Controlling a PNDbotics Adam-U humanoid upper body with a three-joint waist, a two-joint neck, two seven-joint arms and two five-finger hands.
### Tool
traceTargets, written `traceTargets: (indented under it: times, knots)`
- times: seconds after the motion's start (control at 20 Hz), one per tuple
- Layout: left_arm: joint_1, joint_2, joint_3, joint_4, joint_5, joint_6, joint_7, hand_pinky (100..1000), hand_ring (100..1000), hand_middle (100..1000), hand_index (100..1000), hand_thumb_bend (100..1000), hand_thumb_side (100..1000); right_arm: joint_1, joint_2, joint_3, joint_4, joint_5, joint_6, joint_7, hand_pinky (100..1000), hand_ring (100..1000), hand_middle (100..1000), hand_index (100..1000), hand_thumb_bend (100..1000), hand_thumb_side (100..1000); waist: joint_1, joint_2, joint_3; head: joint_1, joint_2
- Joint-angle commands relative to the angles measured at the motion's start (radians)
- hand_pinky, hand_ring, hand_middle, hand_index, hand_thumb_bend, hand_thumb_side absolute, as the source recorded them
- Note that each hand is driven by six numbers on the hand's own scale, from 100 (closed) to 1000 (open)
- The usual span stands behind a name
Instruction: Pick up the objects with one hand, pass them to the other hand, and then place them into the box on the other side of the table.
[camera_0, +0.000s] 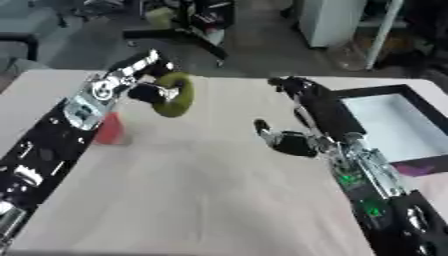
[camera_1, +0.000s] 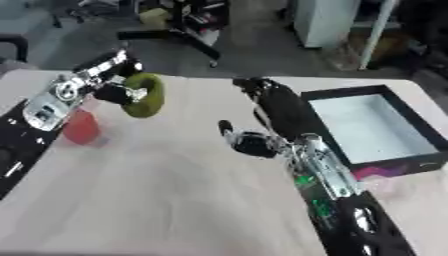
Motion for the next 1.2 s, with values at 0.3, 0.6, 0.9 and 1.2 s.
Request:
traceTargets:
  times: [0.3, 0.6, 0.9, 1.2]
  knots:
    - [-0.038, -0.014, -0.004, 0.006, 0.015, 0.010, -0.049, 427, 269, 257, 306, 100, 100, -0.022, 0.021, 0.016, 0.024, 0.136, 0.003, 0.005, 872, 850, 807, 967, 493, 464, 0.004, -0.009, 0.001, 0.006, 0.005]
    - [-0.044, -0.027, -0.002, 0.006, 0.036, 0.019, -0.069, 425, 267, 254, 302, 100, 100, -0.023, 0.033, 0.032, 0.026, 0.170, 0.011, -0.010, 868, 839, 792, 965, 518, 442, 0.004, -0.007, 0.001, 0.005, 0.005]
    - [-0.060, -0.049, -0.015, -0.018, 0.081, 0.041, -0.095, 424, 266, 253, 300, 100, 100, -0.025, 0.048, 0.043, 0.036, 0.182, 0.016, -0.028, 858, 828, 780, 961, 509, 447, 0.005, -0.006, -0.001, 0.001, 0.005]
    - [-0.071, -0.062, -0.037, -0.048, 0.126, 0.067, -0.117, 425, 265, 252, 298, 100, 100, -0.028, 0.056, 0.045, 0.043, 0.202, 0.023, -0.044, 858, 818, 771, 949, 503, 448, 0.007, -0.008, -0.002, -0.001, 0.005]
